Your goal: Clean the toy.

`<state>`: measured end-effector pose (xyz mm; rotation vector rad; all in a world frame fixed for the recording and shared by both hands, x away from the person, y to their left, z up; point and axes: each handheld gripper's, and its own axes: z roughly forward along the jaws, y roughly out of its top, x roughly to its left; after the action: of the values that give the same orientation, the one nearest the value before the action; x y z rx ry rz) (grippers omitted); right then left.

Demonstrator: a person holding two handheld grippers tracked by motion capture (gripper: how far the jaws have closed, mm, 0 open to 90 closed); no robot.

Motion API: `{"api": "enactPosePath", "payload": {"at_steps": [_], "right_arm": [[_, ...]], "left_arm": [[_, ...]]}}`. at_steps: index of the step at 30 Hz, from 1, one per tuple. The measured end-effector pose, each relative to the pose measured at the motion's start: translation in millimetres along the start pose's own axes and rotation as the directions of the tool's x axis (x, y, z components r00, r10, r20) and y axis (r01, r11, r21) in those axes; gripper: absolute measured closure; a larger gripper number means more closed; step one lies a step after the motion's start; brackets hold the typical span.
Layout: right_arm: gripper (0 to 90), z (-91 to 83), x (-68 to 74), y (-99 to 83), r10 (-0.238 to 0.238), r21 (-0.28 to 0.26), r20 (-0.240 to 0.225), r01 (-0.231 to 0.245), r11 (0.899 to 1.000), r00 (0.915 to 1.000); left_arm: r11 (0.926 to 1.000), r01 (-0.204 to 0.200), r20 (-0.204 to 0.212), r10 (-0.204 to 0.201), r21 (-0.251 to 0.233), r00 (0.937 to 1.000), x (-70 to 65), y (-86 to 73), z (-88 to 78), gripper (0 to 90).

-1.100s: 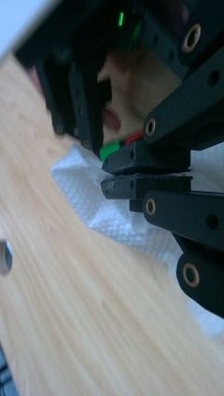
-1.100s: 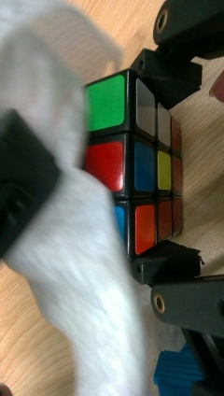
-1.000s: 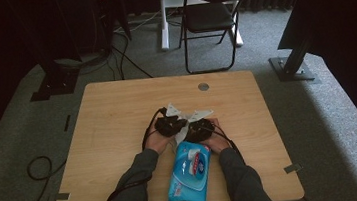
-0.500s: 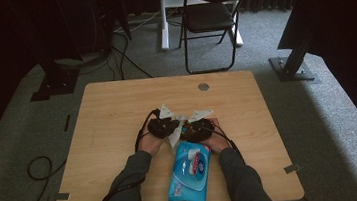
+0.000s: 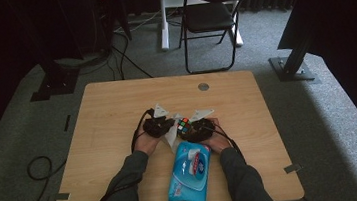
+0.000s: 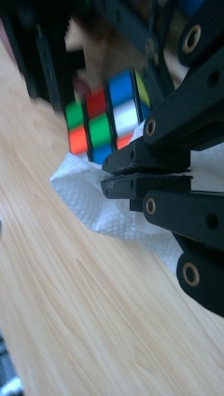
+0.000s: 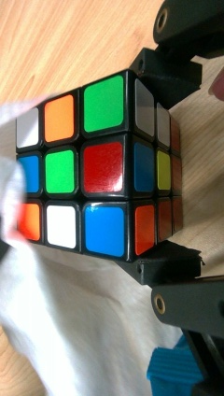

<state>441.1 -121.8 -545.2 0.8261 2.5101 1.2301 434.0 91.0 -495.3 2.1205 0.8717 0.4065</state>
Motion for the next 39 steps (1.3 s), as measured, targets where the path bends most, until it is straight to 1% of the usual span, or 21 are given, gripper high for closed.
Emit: {"api": "enactPosePath", "payload": {"at_steps": [1,3,5,7,10,13,15,16,18,20,22,24,26,28,30,33,36,37,39], "right_arm": [[32.2,-0.8,-0.9,-0.2,0.007,0.003,-0.007,-0.007,1.0,1.0],[29.3,-1.9,-2.7,-1.1,0.013,0.016,0.004,-0.013,1.0,0.9999],[27.4,-4.2,-5.4,-3.1,0.024,0.024,0.004,-0.024,0.999,0.9997],[25.6,-7.4,-7.6,-4.8,0.03,0.033,0.02,-0.031,0.999,0.9993],[25.9,-13.9,-12.0,-7.1,0.04,0.039,0.03,-0.041,0.998,0.9987],[32.2,-21.4,-16.2,-8.9,0.046,0.039,0.042,-0.048,0.998,0.9981],[37.4,-27.5,-19.5,-9.4,0.059,0.026,0.041,-0.06,0.998,0.9974],[39.4,-30.7,-20.9,-9.1,0.069,0.013,0.038,-0.069,0.998,0.9969],[45.2,-37.5,-23.4,-8.0,0.083,-0.018,0.011,-0.083,0.996,0.9965],[46.1,-42.9,-23.3,-5.7,0.081,-0.037,0.005,-0.08,0.996,0.9967],[46.0,-46.3,-22.7,-3.2,0.077,-0.058,0.013,-0.076,0.995,0.9969],[45.9,-49.1,-23.2,-0.5,0.098,-0.091,0.008,-0.097,0.991,0.9951],[47.8,-49.9,-26.0,2.4,0.142,-0.124,0.004,-0.14,0.982,0.9899],[50.3,-49.6,-28.2,4.5,0.168,-0.137,0.003,-0.166,0.977,0.9858],[53.2,-48.1,-29.3,7.2,0.187,-0.132,0.008,-0.184,0.974,0.9823],[55.7,-45.2,-28.9,10.3,0.196,-0.12,0.016,-0.193,0.974,0.9804],[57.7,-43.0,-29.1,11.6,0.218,-0.124,0.02,-0.214,0.969,0.9758],[58.8,-42.7,-29.3,11.9,0.231,-0.122,0.021,-0.227,0.966,0.9727],[60.7,-42.1,-29.4,12.6,0.242,-0.118,0.033,-0.237,0.964,0.9697]], "left_arm": [[0.9999,0.009,-0.003,-0.009,0.006,1.0,1.9,-1.5,1.8,87.7],[0.9996,0.012,0.001,-0.012,0.026,0.9999,2.3,-4.1,5.7,87.7],[0.9994,0.006,0.012,-0.006,0.035,0.9999,-0.4,-6.3,9.2,87.6],[0.9992,0.005,0.023,-0.005,0.039,0.9997,-3.1,-7.9,11.7,87.5],[0.9991,0.0,0.037,-0.002,0.041,0.9993,-6.3,-8.7,14.5,87.4],[0.9989,-0.006,0.046,0.004,0.046,0.9989,-8.9,-8.6,16.1,87.3],[0.9989,-0.01,0.048,0.008,0.047,0.9988,-9.8,-8.7,16.8,87.4],[0.9988,-0.01,0.049,0.008,0.047,0.9988,-10.2,-8.7,17.3,87.4],[0.9985,-0.014,0.044,0.011,0.053,0.9989,-10.5,-8.3,18.4,87.2],[0.9986,-0.007,0.041,0.005,0.052,0.9991,-9.9,-7.7,19.1,87.1],[0.9987,-0.001,0.036,0.0,0.052,0.9994,-9.3,-7.3,19.2,87.2],[0.9988,0.007,0.036,-0.009,0.047,0.9993,-8.3,-6.5,19.0,87.2],[0.9989,0.006,0.032,-0.008,0.047,0.9995,-7.6,-4.8,18.9,87.2],[0.9991,0.005,0.028,-0.006,0.043,0.9996,-6.6,-1.7,18.4,87.2],[0.9993,0.002,0.028,-0.003,0.038,0.9996,-5.4,2.3,16.8,87.2],[0.9997,0.008,0.026,-0.008,0.023,0.9996,-4.0,7.7,14.8,87.2],[0.9994,0.036,0.033,-0.036,0.001,0.9988,-1.8,10.8,13.4,87.2],[0.9989,0.047,0.037,-0.046,-0.005,0.9983,-0.9,11.5,12.6,87.2],[0.998,0.06,0.043,-0.059,-0.018,0.9973,0.2,13.1,11.2,87.2]]}}
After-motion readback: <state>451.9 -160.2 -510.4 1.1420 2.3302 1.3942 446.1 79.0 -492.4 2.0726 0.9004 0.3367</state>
